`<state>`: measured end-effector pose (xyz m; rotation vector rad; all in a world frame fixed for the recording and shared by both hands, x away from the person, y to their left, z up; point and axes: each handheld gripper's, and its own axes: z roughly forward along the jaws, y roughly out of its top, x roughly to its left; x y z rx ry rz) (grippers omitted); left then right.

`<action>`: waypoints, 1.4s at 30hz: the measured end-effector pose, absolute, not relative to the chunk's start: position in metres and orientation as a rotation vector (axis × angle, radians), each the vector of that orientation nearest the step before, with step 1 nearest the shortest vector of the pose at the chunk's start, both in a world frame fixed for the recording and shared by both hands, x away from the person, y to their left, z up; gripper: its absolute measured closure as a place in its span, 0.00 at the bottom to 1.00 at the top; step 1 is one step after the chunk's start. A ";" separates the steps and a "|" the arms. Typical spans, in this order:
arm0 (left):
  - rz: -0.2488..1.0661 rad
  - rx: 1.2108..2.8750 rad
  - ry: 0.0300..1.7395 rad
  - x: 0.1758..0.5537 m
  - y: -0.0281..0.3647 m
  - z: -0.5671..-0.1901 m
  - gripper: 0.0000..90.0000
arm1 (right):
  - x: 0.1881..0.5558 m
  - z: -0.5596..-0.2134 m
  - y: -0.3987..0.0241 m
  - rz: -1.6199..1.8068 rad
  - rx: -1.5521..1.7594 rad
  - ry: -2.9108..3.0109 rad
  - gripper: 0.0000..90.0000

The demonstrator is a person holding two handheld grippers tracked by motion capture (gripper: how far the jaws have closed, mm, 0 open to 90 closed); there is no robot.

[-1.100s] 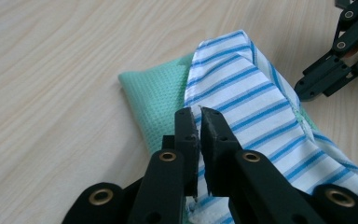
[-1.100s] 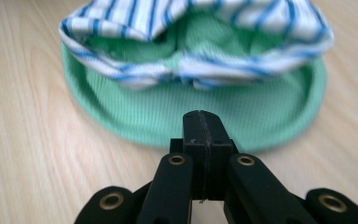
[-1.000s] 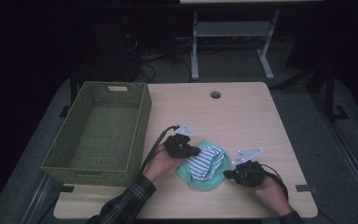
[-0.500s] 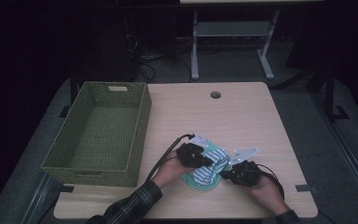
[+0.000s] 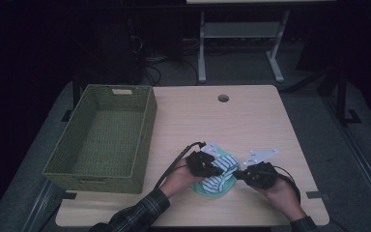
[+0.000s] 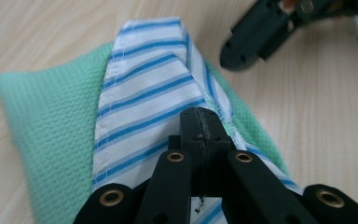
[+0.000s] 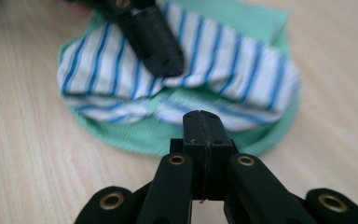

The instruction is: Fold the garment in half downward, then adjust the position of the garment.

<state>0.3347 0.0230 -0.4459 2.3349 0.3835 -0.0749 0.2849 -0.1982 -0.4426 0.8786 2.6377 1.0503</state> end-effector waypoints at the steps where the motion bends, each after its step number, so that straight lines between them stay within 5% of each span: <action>1: -0.074 2.331 0.385 0.334 0.025 -0.444 1.00 | 0.287 -0.439 -0.199 1.061 0.877 2.625 1.00; 22: 0.016 2.282 0.604 0.332 0.086 -0.425 1.00 | 0.343 -0.429 -0.161 1.149 0.819 2.595 1.00; 42: 0.085 2.416 0.636 0.339 0.082 -0.447 0.99 | 0.374 -0.460 -0.141 1.069 0.861 2.665 1.00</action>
